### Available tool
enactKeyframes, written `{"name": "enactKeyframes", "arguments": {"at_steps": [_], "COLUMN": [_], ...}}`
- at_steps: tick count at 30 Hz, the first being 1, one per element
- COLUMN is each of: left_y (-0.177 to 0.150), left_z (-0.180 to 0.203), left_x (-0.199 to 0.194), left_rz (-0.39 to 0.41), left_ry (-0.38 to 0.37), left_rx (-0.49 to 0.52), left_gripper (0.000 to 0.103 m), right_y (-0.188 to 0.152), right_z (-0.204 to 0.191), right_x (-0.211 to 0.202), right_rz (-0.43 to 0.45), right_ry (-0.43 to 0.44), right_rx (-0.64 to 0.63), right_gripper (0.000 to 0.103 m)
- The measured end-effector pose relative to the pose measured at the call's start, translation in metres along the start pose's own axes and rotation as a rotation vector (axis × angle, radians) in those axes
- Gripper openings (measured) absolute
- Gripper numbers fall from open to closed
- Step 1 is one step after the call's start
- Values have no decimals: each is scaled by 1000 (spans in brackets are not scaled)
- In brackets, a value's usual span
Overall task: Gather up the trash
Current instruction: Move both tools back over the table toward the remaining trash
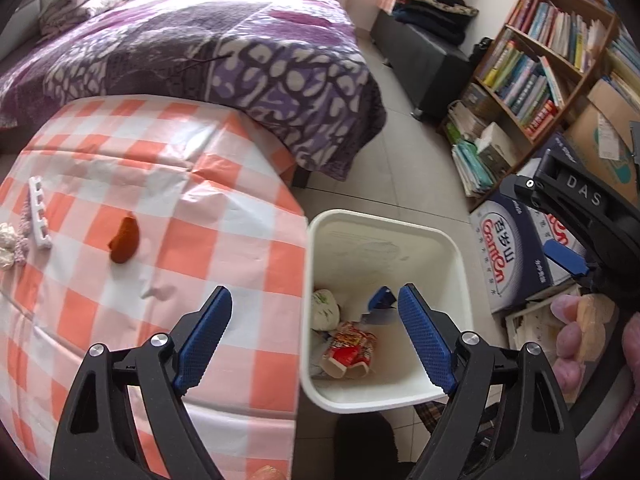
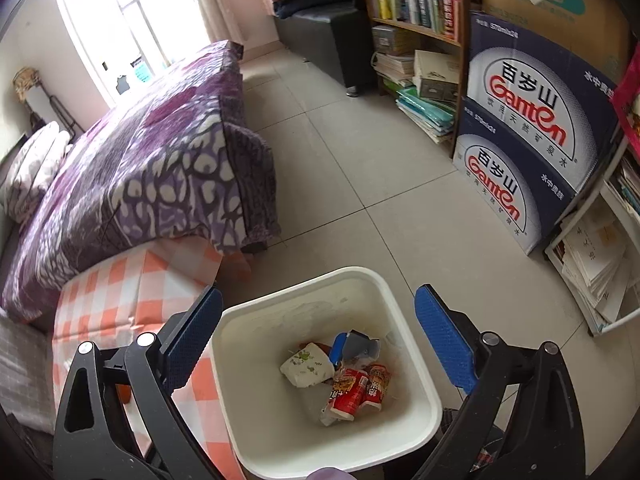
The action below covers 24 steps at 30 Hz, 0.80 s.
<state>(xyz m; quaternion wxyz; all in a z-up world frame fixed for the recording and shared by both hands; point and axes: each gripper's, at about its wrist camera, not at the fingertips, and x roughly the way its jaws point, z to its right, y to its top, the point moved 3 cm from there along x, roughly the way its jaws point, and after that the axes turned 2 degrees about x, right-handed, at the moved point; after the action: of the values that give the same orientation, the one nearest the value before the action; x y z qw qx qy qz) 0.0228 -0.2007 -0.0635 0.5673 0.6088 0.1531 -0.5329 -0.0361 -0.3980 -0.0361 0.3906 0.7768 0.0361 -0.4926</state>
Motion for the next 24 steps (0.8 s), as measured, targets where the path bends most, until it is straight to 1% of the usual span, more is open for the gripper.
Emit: {"name": "enactKeyframes", "arguments": {"at_steps": [7, 17, 24], "left_y": [-4, -12, -20], "left_z": [-40, -113, -167], "left_x": [3, -1, -10], "left_rz": [-15, -37, -55], "left_ry": [109, 263, 332], "left_rx": [-58, -165, -255], "left_gripper": [83, 83, 83], "right_y": [-16, -47, -74], "right_z": [-31, -81, -123], "right_x": [5, 15, 24], "right_rz": [-18, -55, -88], "right_ry": [2, 7, 25], "right_rx": [-75, -196, -288], "right_gripper": [94, 95, 95]}}
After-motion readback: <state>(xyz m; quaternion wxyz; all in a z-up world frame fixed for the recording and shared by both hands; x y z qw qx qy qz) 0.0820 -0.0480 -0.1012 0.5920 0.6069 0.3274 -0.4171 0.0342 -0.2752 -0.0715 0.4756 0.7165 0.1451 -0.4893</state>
